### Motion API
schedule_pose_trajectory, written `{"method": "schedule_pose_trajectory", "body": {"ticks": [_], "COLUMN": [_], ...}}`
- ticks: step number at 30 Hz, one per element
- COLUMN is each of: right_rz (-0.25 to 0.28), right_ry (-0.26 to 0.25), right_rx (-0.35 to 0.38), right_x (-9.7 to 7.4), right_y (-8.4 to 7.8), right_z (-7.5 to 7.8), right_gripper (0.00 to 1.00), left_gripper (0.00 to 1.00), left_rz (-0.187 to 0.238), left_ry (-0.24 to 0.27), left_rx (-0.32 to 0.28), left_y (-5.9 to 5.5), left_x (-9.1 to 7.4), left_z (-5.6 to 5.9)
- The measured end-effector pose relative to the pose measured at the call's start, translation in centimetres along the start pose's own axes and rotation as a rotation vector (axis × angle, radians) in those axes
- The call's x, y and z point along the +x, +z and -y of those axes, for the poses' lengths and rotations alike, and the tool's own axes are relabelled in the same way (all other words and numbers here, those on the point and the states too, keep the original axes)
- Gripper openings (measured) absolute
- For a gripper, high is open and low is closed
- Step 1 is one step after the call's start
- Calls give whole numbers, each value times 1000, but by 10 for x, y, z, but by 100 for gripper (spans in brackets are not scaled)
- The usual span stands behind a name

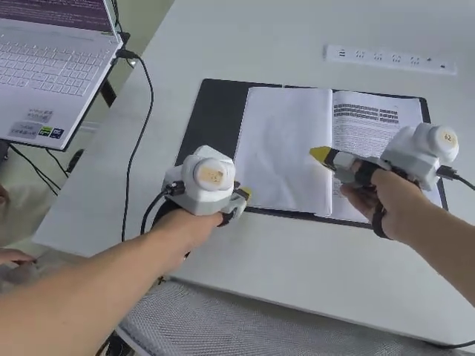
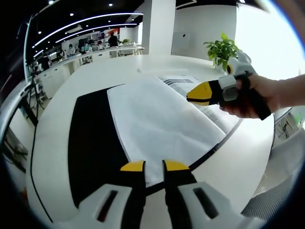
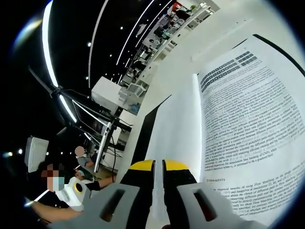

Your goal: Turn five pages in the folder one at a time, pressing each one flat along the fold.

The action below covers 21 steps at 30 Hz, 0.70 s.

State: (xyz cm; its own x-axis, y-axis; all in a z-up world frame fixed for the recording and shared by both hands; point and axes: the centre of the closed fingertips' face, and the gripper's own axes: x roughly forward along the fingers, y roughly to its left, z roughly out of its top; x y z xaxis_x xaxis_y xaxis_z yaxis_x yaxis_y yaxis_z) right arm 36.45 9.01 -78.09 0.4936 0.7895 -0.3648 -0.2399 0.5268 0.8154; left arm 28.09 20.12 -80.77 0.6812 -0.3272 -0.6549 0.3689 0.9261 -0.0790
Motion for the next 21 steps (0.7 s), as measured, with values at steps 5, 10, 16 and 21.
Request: {"method": "schedule_pose_trajectory", "body": {"ticks": [5,10,16,21], "right_rz": [-6,7,9,14], "right_ry": [-4,-33,-54,-53], "right_rx": [13,76,103,123], "right_x": [3,11,25,37], "right_y": [13,27,42,59], "right_z": [10,25,40,42], "right_gripper": [2,0,0,0], "left_gripper": [10,9,7,6], "left_rz": [-7,2,7,12], "left_ry": [31,46,61,71], "left_rx": [-8,0,22,8], "left_y": [-11,-11,-12,-12], "left_x": [0,0,0,0], "left_z": [-5,-6,-8,-10]}}
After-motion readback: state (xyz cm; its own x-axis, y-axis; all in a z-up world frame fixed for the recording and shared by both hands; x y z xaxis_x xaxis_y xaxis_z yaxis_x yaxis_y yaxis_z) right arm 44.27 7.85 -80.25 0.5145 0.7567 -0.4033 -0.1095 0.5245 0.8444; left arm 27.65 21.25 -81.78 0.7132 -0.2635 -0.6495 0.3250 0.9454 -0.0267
